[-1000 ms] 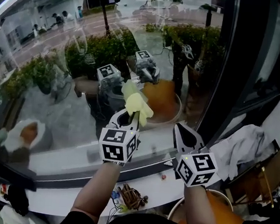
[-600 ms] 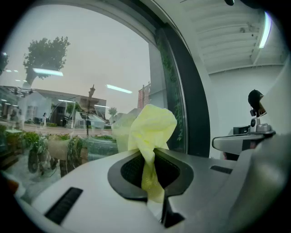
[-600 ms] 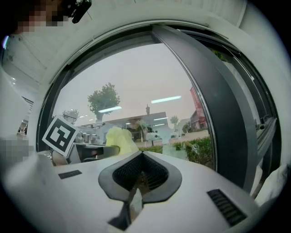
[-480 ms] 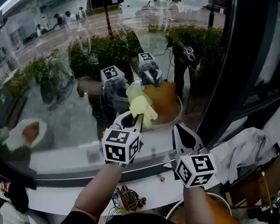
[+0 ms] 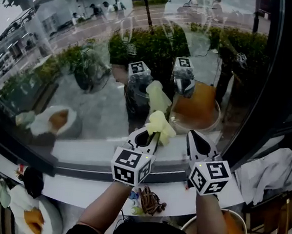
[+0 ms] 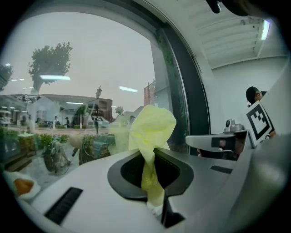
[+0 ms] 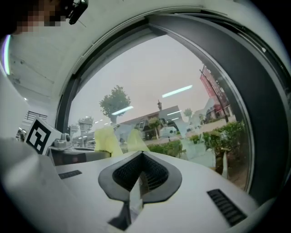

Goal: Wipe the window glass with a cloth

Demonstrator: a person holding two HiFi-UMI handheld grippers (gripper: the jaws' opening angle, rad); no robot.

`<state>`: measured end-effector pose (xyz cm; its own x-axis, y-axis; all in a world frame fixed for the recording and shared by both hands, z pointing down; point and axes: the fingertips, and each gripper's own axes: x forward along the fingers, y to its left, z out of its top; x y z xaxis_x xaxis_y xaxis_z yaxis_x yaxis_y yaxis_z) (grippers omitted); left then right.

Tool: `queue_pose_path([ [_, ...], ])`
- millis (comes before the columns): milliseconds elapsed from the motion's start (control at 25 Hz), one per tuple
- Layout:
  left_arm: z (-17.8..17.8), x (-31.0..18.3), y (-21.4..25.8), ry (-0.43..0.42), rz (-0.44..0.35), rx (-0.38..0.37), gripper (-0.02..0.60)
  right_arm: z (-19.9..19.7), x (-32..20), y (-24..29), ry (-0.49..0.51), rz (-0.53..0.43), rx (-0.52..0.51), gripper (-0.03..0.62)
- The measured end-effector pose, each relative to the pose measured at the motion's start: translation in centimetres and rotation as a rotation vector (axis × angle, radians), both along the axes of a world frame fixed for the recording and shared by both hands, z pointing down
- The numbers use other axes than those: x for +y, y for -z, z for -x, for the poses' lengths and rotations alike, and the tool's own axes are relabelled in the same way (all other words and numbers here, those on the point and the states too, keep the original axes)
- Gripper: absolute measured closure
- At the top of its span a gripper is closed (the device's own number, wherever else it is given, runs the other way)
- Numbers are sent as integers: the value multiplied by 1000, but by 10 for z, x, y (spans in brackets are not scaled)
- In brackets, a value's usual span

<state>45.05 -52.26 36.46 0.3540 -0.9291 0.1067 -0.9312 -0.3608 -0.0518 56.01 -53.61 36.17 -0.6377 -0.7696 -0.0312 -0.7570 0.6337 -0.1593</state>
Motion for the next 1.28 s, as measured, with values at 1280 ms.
queue_pose_path([
  [1280,307,411,-99,201,90,140,551,302,364,-84,199,89,151,568],
])
